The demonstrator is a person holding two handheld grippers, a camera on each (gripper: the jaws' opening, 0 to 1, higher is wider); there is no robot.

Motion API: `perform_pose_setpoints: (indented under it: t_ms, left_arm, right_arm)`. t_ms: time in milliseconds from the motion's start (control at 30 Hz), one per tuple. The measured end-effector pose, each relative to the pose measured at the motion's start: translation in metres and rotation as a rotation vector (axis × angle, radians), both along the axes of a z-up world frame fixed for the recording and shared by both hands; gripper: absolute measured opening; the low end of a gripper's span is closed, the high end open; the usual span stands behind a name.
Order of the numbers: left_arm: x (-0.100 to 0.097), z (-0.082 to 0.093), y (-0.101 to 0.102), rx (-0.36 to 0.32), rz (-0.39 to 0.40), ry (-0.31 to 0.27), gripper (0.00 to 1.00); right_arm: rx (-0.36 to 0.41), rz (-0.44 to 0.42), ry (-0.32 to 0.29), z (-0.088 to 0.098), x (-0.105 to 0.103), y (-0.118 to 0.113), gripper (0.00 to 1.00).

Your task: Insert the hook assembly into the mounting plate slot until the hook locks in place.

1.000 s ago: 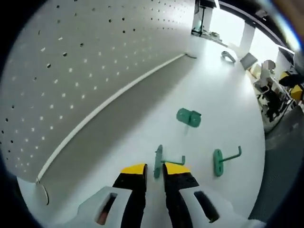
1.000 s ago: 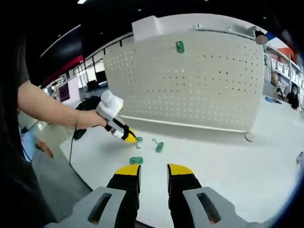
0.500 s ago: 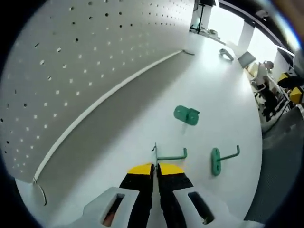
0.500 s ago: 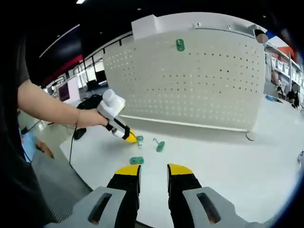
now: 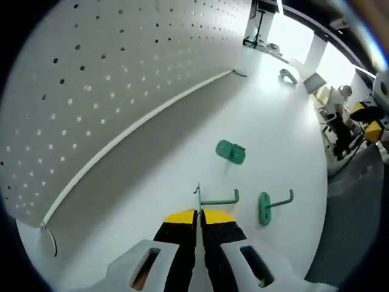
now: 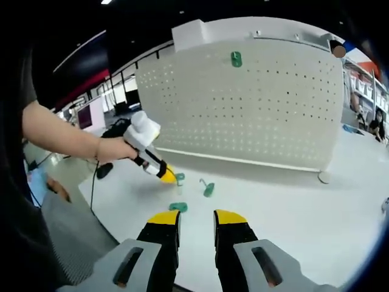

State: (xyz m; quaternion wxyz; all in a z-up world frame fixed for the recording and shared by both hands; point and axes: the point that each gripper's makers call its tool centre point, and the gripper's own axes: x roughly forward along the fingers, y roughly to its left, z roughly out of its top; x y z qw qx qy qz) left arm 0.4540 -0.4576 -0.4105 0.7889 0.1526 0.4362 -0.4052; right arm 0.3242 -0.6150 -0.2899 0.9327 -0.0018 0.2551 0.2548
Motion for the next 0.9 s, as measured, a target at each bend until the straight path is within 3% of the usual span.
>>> perform_pose_setpoints:
  t_ms: [300, 900]
  left_arm:
    - [-0.018, 0.013, 0.009, 0.018, -0.026, -0.015, 0.02]
    - [-0.067, 0.037, 0.024, -0.004, -0.003, -0.029, 0.02]
  right_arm:
    - [0.009, 0.024, -0.017, 0.008, -0.001, 0.006, 0.21]
    - [0.026, 0.091, -0.026, 0.017, -0.018, 0.033, 0.21]
